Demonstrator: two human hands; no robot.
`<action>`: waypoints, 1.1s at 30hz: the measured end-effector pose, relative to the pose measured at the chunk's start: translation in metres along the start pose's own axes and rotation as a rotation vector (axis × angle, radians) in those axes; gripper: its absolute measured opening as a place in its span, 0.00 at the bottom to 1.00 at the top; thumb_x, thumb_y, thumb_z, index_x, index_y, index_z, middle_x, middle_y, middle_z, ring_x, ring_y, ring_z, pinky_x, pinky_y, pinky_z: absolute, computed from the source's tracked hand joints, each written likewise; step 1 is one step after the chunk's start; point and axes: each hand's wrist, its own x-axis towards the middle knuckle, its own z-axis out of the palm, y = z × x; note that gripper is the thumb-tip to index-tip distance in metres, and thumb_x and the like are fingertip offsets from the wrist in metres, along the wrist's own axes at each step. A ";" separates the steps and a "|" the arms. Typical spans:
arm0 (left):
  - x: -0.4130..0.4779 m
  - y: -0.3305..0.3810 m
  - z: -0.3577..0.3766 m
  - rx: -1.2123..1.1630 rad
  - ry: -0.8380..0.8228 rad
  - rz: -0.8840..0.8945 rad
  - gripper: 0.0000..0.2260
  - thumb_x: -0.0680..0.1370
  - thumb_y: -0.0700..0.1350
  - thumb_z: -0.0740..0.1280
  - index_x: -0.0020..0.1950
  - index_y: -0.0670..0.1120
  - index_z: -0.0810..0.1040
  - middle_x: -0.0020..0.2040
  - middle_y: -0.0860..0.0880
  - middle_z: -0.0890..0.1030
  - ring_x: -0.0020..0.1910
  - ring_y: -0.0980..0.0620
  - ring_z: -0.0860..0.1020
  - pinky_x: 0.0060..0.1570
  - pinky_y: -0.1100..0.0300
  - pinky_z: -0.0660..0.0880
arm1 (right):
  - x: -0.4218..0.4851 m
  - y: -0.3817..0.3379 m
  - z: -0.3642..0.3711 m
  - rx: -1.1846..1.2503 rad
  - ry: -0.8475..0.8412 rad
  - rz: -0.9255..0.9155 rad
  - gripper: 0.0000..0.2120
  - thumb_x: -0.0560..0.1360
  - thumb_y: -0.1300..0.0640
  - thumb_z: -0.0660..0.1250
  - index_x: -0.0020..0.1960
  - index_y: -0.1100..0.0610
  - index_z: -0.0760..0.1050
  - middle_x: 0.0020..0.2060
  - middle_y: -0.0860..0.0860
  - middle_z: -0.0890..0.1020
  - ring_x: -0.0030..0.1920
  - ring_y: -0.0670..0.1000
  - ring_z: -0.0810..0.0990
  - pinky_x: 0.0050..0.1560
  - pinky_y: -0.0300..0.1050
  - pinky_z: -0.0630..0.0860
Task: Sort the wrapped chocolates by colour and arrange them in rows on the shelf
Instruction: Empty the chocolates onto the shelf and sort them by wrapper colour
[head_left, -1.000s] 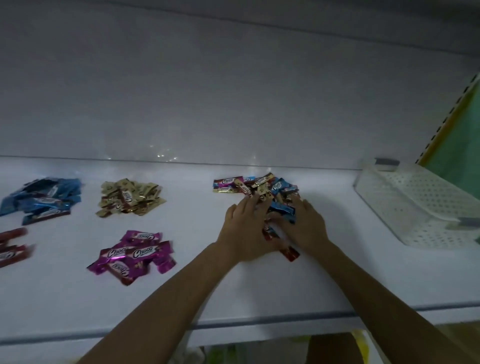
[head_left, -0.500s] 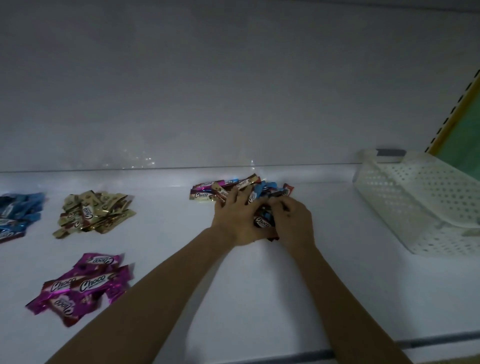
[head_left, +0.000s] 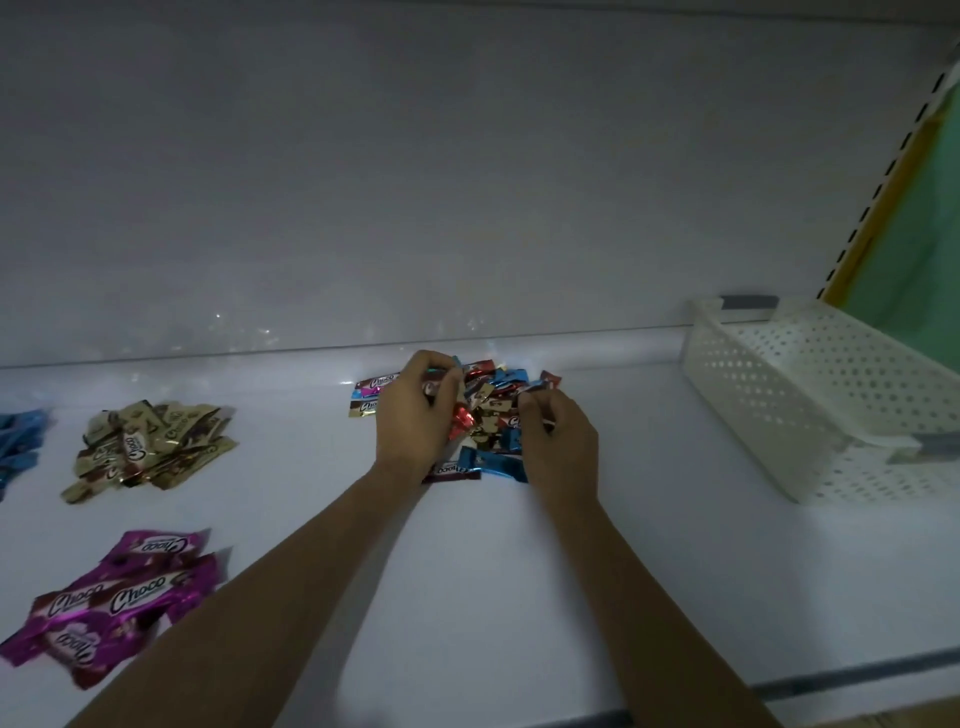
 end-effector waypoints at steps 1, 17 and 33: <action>0.003 0.001 -0.002 -0.052 0.046 -0.058 0.03 0.80 0.44 0.65 0.51 0.46 0.77 0.42 0.56 0.79 0.38 0.65 0.78 0.35 0.72 0.74 | 0.001 0.000 0.000 -0.001 -0.013 -0.001 0.10 0.80 0.53 0.61 0.48 0.58 0.77 0.42 0.50 0.78 0.44 0.50 0.79 0.45 0.44 0.76; -0.013 0.024 -0.087 -0.717 0.351 -0.513 0.06 0.78 0.46 0.69 0.45 0.43 0.80 0.37 0.47 0.82 0.29 0.54 0.77 0.30 0.63 0.72 | -0.049 -0.086 0.016 0.324 -0.420 -0.313 0.08 0.79 0.46 0.58 0.43 0.45 0.72 0.34 0.44 0.79 0.33 0.39 0.77 0.32 0.29 0.70; -0.058 -0.040 -0.276 -0.706 0.716 -0.617 0.08 0.77 0.47 0.70 0.45 0.42 0.80 0.34 0.48 0.81 0.27 0.54 0.76 0.24 0.66 0.70 | -0.162 -0.201 0.127 0.241 -0.721 -0.411 0.09 0.82 0.56 0.57 0.51 0.44 0.74 0.38 0.45 0.83 0.27 0.50 0.81 0.38 0.47 0.79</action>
